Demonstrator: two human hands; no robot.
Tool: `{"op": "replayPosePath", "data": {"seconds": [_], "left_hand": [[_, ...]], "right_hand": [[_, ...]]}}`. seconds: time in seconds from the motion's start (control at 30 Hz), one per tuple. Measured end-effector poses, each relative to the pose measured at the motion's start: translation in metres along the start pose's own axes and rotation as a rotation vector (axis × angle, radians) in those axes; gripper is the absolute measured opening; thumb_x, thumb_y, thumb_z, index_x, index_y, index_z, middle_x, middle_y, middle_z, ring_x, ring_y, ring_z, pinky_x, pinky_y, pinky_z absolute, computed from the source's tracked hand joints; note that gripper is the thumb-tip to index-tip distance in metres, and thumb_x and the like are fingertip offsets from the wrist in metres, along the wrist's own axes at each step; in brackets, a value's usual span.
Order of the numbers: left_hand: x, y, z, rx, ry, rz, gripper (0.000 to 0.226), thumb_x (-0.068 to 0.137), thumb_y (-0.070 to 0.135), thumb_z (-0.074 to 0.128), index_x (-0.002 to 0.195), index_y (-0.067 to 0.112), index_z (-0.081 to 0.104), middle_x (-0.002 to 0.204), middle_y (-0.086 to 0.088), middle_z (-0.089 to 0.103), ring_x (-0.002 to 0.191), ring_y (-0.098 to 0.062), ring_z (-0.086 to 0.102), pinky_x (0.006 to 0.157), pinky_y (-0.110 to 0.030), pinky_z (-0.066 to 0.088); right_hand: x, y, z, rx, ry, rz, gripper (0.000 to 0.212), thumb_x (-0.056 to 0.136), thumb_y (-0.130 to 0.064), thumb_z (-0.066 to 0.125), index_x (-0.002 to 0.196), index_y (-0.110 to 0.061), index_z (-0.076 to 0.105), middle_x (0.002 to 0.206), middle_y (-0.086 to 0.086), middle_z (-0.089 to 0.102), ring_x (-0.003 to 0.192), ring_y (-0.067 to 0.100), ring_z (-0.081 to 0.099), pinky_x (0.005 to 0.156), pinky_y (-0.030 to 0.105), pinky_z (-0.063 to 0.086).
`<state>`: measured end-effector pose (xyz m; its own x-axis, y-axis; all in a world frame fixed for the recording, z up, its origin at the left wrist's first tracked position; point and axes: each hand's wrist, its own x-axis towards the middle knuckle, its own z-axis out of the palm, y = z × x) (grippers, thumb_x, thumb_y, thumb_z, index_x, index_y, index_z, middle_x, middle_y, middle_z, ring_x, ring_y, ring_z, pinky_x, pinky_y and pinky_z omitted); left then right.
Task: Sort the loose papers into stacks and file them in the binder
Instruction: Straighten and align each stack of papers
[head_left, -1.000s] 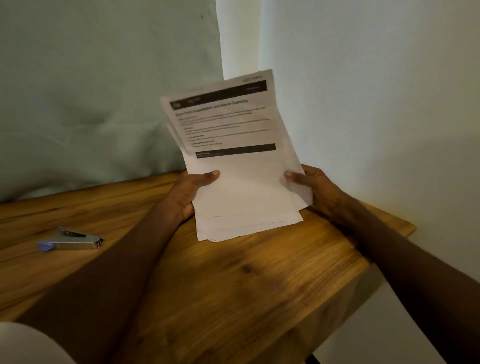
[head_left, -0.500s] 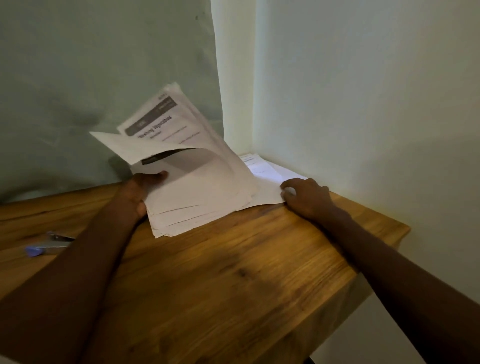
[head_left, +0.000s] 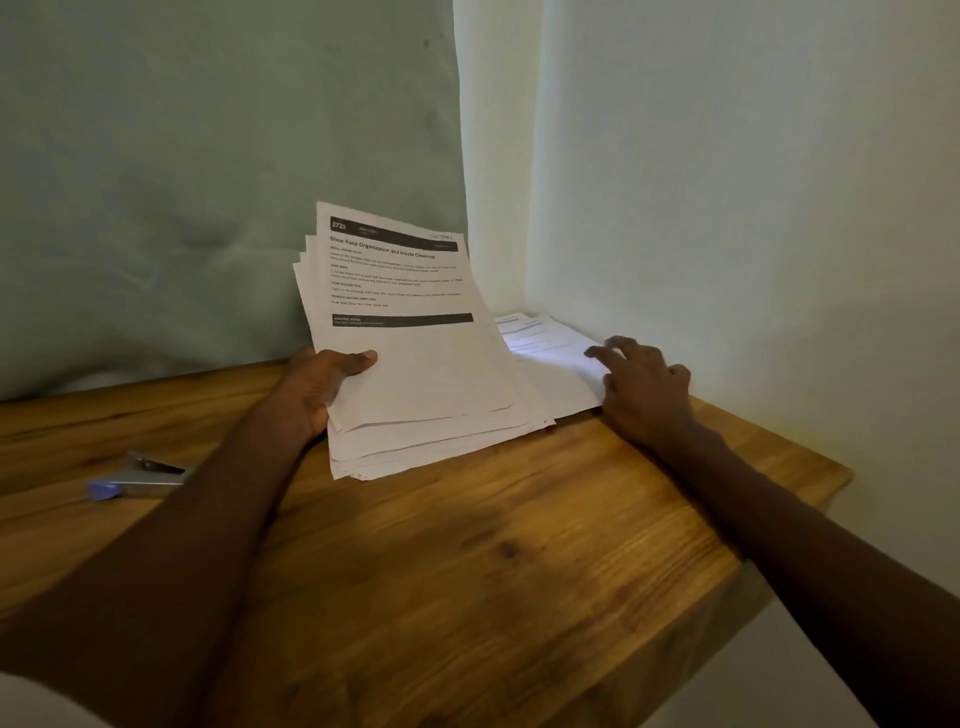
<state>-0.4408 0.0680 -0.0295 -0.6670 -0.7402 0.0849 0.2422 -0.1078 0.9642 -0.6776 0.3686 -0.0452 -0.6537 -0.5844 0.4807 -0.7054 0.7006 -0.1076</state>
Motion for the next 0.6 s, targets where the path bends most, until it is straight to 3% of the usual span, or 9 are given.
{"op": "replayPosePath", "data": {"seconds": [0.07,0.17,0.27,0.4,0.5,0.6], "left_hand": [[-0.001,0.000,0.001,-0.013,-0.020,0.000,0.045,0.083,-0.002,0.076,0.126,0.010,0.069,0.117,-0.009,0.075,0.106,-0.031,0.072,0.079,-0.039,0.061],[-0.001,0.000,0.001,-0.010,-0.040,0.003,0.044,0.084,-0.002,0.075,0.125,0.011,0.069,0.115,-0.009,0.075,0.103,-0.030,0.073,0.075,-0.038,0.061],[-0.001,0.000,0.000,-0.011,-0.048,0.011,0.045,0.084,-0.002,0.076,0.126,0.011,0.068,0.118,-0.010,0.075,0.106,-0.031,0.072,0.081,-0.040,0.060],[-0.010,-0.002,-0.005,-0.013,-0.055,0.019,0.047,0.083,-0.001,0.076,0.128,0.011,0.067,0.121,-0.011,0.073,0.110,-0.033,0.070,0.095,-0.048,0.056],[-0.022,-0.002,-0.009,-0.010,-0.050,0.022,0.047,0.084,0.000,0.076,0.129,0.010,0.067,0.121,-0.011,0.073,0.111,-0.033,0.069,0.096,-0.049,0.056],[-0.040,-0.001,-0.012,-0.006,-0.043,0.029,0.045,0.085,0.001,0.076,0.128,0.010,0.067,0.119,-0.011,0.074,0.110,-0.034,0.070,0.093,-0.048,0.057]], "right_hand": [[0.001,-0.004,0.000,0.027,-0.018,-0.061,0.036,0.104,-0.040,0.040,0.139,-0.042,0.048,0.148,-0.008,0.052,0.135,0.020,0.046,0.112,0.056,0.025],[0.006,-0.005,0.002,0.068,-0.211,0.022,0.044,0.105,-0.048,0.029,0.145,-0.035,0.043,0.145,-0.002,0.056,0.134,0.021,0.049,0.116,0.061,0.016],[0.009,-0.002,0.006,0.069,-0.173,-0.009,0.045,0.106,-0.044,0.031,0.148,-0.031,0.040,0.153,-0.001,0.047,0.144,0.018,0.038,0.118,0.062,0.011],[0.009,-0.004,0.006,0.099,-0.190,-0.020,0.040,0.106,-0.045,0.031,0.136,-0.029,0.053,0.147,-0.003,0.051,0.139,0.017,0.041,0.116,0.062,0.015],[0.009,-0.006,0.004,0.084,-0.139,-0.017,0.039,0.105,-0.046,0.032,0.133,-0.029,0.053,0.146,-0.002,0.048,0.138,0.019,0.040,0.115,0.060,0.018],[0.006,-0.008,0.001,0.125,-0.196,-0.065,0.039,0.105,-0.048,0.026,0.124,-0.034,0.057,0.137,-0.006,0.056,0.131,0.018,0.048,0.113,0.061,0.019]]}}
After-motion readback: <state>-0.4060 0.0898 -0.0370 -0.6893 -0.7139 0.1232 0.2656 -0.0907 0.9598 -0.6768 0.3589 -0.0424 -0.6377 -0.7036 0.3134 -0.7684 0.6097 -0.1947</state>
